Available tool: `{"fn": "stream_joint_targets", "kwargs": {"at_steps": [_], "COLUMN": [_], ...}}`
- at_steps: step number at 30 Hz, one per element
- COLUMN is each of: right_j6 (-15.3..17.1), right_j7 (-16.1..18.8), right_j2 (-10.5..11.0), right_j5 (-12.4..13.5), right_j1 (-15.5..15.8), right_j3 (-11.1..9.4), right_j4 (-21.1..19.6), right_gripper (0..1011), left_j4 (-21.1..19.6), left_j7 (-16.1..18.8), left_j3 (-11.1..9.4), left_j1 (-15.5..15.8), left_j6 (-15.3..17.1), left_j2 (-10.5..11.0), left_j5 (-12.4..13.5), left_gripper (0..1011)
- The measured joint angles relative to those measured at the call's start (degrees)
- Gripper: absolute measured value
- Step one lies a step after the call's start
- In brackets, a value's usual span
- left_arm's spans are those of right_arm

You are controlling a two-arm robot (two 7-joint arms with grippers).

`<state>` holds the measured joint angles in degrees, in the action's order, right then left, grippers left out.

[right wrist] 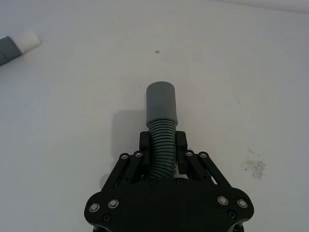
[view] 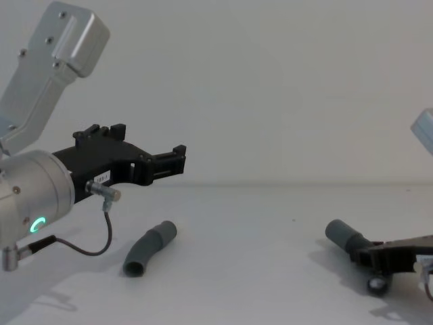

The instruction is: Use both hands to pick up one end of the pipe from the table, align the ends, and insert them.

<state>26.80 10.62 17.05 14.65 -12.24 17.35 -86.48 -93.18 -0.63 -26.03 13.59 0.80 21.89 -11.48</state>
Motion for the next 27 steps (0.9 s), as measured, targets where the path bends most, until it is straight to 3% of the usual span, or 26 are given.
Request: {"fn": "stream_joint_targets", "kwargs": {"at_steps": [3, 12, 19, 27], "right_j6": [0.01, -1.97, -5.75, -12.4], "right_j7": [0.26, 1.7, 3.61, 7.33], "right_j2": [0.0, 0.46, 1.48, 3.57], "right_j5": [-0.1, -0.55, -1.24, -2.09], "right_j1": [0.01, 0.07, -0.21, -1.23], "right_j3": [-0.09, -0.37, -0.47, -0.26], "right_j4": [0.09, 0.58, 0.88, 1.08], "right_gripper": [255, 241, 235, 235], "left_j4": [0.0, 0.0, 0.0, 0.0], "left_j7": [0.0, 0.0, 0.0, 0.0], "left_j3": [0.0, 0.0, 0.0, 0.0], "left_j1": [0.0, 0.0, 0.0, 0.0], "left_j6": [0.0, 0.0, 0.0, 0.0], "left_j2": [0.0, 0.0, 0.0, 0.0], "left_j5": [0.0, 0.0, 0.0, 0.0], "left_gripper": [1001, 1001, 1001, 1002]}}
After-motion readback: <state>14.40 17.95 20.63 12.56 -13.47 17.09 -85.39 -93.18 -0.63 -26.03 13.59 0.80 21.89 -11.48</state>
